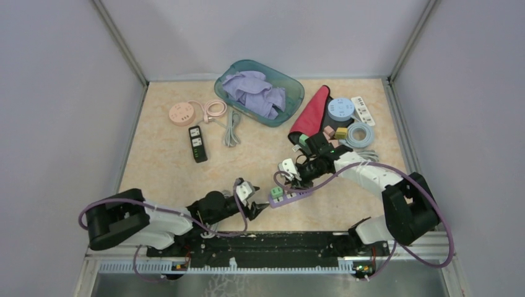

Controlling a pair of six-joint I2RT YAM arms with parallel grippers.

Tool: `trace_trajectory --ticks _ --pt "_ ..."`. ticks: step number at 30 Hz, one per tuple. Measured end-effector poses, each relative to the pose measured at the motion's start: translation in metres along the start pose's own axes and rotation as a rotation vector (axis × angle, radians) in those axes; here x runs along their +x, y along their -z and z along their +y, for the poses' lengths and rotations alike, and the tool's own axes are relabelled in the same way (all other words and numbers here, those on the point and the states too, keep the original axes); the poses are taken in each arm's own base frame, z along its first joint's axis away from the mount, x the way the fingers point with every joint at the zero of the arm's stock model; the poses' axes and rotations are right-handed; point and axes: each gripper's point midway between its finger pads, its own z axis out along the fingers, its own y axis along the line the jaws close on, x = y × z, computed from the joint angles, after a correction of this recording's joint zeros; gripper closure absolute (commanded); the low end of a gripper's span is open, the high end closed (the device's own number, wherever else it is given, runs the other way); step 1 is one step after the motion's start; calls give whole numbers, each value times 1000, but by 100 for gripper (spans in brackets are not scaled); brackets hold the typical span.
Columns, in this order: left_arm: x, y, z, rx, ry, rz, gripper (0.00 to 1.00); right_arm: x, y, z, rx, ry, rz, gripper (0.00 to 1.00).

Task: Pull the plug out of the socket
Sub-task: Remove the plug from the socket.

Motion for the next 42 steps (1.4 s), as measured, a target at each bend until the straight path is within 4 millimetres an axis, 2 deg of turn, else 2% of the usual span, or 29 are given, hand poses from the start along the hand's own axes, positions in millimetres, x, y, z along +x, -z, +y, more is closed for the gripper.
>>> trace_trajectory --ticks 3,7,10,11,13,16,19,20,26,34,37,42 --pt "-4 -21 -8 46 -65 4 34 0 0 1 -4 14 1 94" --pt "-15 -48 -18 92 -126 -31 50 0 1 2 -11 26 5 97" --pt "-11 -55 -19 106 -160 -34 51 0 1 2 -13 33 6 98" --pt "-9 -57 -19 111 -174 -31 53 0 1 2 -14 36 5 98" --pt "-5 -61 -20 118 -197 -22 64 0 1 2 -16 38 5 100" --pt "-6 -66 -20 125 -218 -24 70 0 1 3 -19 40 7 100" --pt "-6 -68 -21 135 -229 -26 90 1 2 3 -20 37 14 100" --pt "-6 -68 -21 136 -231 -25 93 1 2 3 -20 37 15 100" --pt "-6 -69 -21 145 -237 -28 99 -1 1 3 -17 25 7 100" --pt "-4 -65 -19 156 -208 -37 99 -3 0 0 4 -43 8 100" --pt "-3 -61 -18 154 -197 -45 99 -1 5 -2 11 -51 -8 100" --pt "-3 -58 -17 152 -187 -54 99 -1 9 4 -19 8 -43 100"
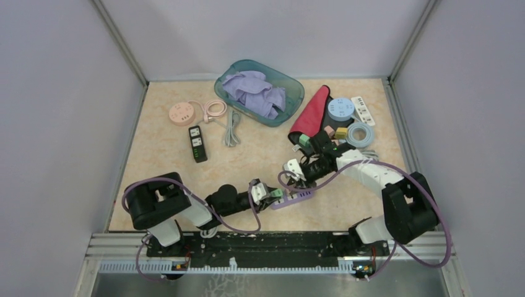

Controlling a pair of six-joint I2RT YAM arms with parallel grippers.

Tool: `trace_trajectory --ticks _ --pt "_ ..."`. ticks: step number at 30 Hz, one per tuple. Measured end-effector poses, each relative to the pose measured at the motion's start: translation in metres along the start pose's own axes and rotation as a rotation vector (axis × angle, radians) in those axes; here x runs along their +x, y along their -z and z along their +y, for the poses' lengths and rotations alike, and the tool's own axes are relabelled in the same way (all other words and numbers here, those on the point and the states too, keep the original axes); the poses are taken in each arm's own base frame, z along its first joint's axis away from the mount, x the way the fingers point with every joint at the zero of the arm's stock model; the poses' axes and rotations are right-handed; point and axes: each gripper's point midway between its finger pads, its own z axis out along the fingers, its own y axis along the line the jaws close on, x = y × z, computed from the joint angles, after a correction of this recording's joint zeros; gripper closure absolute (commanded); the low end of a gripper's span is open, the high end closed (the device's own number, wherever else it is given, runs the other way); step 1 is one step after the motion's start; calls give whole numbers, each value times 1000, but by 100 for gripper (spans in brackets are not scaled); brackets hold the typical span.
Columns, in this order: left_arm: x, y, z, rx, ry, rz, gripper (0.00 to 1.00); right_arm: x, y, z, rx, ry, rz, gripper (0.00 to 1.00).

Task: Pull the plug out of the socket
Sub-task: Remove the plug from the socket.

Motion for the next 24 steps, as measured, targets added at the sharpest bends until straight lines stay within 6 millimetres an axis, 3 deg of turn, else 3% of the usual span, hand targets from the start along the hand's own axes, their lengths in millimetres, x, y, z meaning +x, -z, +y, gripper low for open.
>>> trace_trajectory --ticks 8,12,19,24 --pt "0 0 -5 24 20 -8 99 -6 -12 10 -69 85 -19 100" --pt "0 1 -5 28 24 -14 99 -9 -15 6 -51 13 -16 100" --pt "2 2 -5 29 28 -12 99 -6 -1 -4 5 -124 -72 100" --pt "1 3 -5 29 28 -12 99 -6 3 -2 2 -98 -91 100"
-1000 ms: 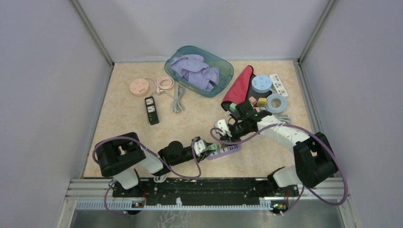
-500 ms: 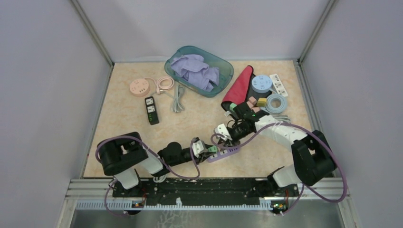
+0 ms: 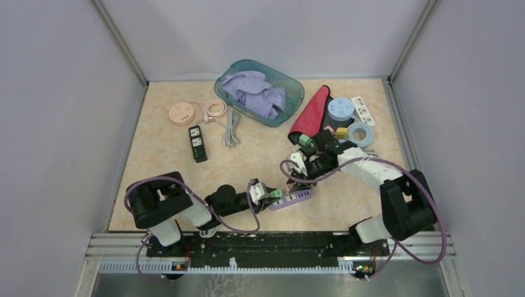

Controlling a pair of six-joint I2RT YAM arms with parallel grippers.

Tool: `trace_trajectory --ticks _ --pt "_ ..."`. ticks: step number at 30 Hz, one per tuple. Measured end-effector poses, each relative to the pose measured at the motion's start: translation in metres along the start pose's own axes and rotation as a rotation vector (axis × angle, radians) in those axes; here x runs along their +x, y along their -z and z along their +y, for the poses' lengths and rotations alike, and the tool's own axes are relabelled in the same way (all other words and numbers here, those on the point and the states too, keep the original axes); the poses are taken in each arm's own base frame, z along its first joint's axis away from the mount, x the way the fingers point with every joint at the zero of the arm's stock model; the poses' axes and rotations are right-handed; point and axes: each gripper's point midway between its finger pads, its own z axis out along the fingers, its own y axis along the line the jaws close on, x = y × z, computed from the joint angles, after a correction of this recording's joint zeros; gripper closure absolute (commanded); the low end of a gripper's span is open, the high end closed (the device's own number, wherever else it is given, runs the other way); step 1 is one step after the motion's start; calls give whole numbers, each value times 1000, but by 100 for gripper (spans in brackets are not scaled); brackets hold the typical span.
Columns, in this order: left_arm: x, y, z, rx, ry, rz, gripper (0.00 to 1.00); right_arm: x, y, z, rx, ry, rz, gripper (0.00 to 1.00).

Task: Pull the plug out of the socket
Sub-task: Remove the plug from the socket.

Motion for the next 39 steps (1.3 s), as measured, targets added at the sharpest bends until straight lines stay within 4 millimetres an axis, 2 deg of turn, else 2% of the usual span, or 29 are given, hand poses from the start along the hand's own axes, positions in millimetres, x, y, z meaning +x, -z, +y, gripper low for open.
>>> trace_trajectory --ticks 5,11,19,26,34,39 --pt "0 1 0 2 5 2 99 -3 0 8 -36 71 -28 100" --pt "0 1 -1 6 16 2 100 -14 0 13 -45 65 -73 100" --pt "0 1 -2 10 23 2 99 -40 9 -8 69 90 -124 100" --pt "0 1 -2 10 25 6 99 -34 19 -17 119 28 -110 100" --pt "0 2 -3 10 42 14 99 -29 45 -41 233 -53 -105 100" --pt "0 3 -3 10 49 17 99 -23 68 -64 364 -110 -90 100"
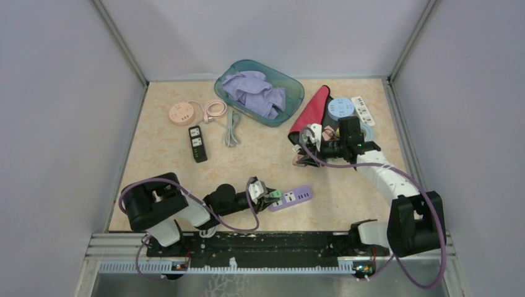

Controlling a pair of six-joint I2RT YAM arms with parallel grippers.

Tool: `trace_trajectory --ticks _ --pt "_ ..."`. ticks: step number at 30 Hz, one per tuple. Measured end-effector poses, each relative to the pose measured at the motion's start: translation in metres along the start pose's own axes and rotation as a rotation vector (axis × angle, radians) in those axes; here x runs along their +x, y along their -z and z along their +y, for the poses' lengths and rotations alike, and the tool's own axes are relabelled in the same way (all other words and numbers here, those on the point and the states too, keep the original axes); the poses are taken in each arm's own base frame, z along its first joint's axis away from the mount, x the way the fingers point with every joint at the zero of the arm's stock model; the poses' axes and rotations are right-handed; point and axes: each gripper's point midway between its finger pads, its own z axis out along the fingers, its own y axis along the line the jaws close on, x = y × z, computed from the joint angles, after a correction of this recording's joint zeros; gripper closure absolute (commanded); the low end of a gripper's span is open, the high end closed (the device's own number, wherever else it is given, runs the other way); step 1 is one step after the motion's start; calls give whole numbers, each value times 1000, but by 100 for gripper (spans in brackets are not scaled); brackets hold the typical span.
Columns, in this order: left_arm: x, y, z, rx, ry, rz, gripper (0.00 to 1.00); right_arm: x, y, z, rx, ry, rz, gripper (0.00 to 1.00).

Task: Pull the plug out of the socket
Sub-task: Remove the plug from the socket, then place the plug at the center of the board.

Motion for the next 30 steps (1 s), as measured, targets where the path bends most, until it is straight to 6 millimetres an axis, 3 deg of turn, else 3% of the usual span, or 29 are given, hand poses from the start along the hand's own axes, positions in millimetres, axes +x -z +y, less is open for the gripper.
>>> trace_trajectory --ticks 13,22,24,27,29,30 --pt "0 3 0 -12 37 15 99 23 28 -59 378 -129 28 100" --pt "0 4 2 -28 66 17 99 45 37 -99 644 -361 -2 97" --pt "0 4 2 -31 73 17 99 52 37 -105 681 -424 -6 87" --pt "0 4 2 -35 83 16 99 60 36 -110 721 -506 -18 61" --pt "-1 4 3 -39 88 16 99 64 37 -113 744 -547 -21 40" --pt "-1 4 3 -40 90 16 99 66 37 -113 754 -563 -22 24"
